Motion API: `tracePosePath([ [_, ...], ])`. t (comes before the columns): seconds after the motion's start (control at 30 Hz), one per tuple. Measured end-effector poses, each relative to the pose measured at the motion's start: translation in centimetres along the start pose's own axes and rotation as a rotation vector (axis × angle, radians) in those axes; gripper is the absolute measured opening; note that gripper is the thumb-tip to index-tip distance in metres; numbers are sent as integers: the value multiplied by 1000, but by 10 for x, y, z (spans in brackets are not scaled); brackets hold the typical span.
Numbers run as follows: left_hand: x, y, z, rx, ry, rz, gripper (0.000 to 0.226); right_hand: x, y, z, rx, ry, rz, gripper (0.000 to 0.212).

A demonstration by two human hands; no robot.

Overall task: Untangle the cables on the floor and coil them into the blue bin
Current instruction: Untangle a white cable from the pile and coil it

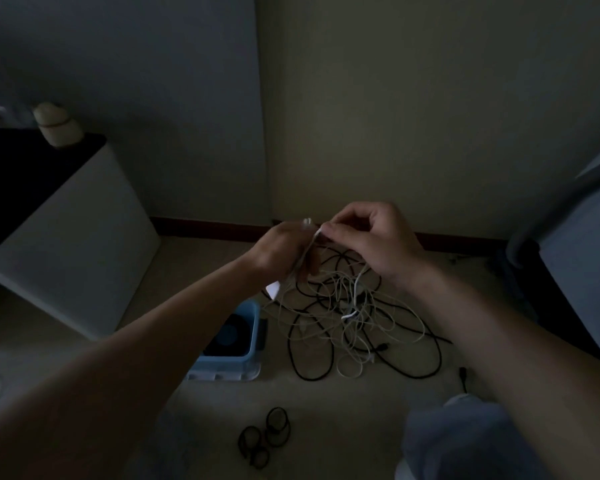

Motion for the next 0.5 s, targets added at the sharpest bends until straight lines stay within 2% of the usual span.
tracePosePath([
  [0.2,-11,1,19,-192,69,-128,56,-1,-7,-27,176,139,-48,29],
  [0.3,-9,1,22,-239,94,-121,47,4,-10,-30,166,167,-46,22],
  [0.4,-2,1,19,-218,147,-89,42,12,-13,-27,99,179,-25,12],
  [0.5,2,2,18,-209,260,-115,43,20,-15,-25,52,236,8,21],
])
Point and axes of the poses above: each hand's wrist, its own y-axis away from the middle knuckle, its own z-axis out of the palm, x = y × z, the point moved 9 cm from there along -y, towards the middle knuckle, and after that the axes turned 6 degrees about x, right-handed, at the moved point
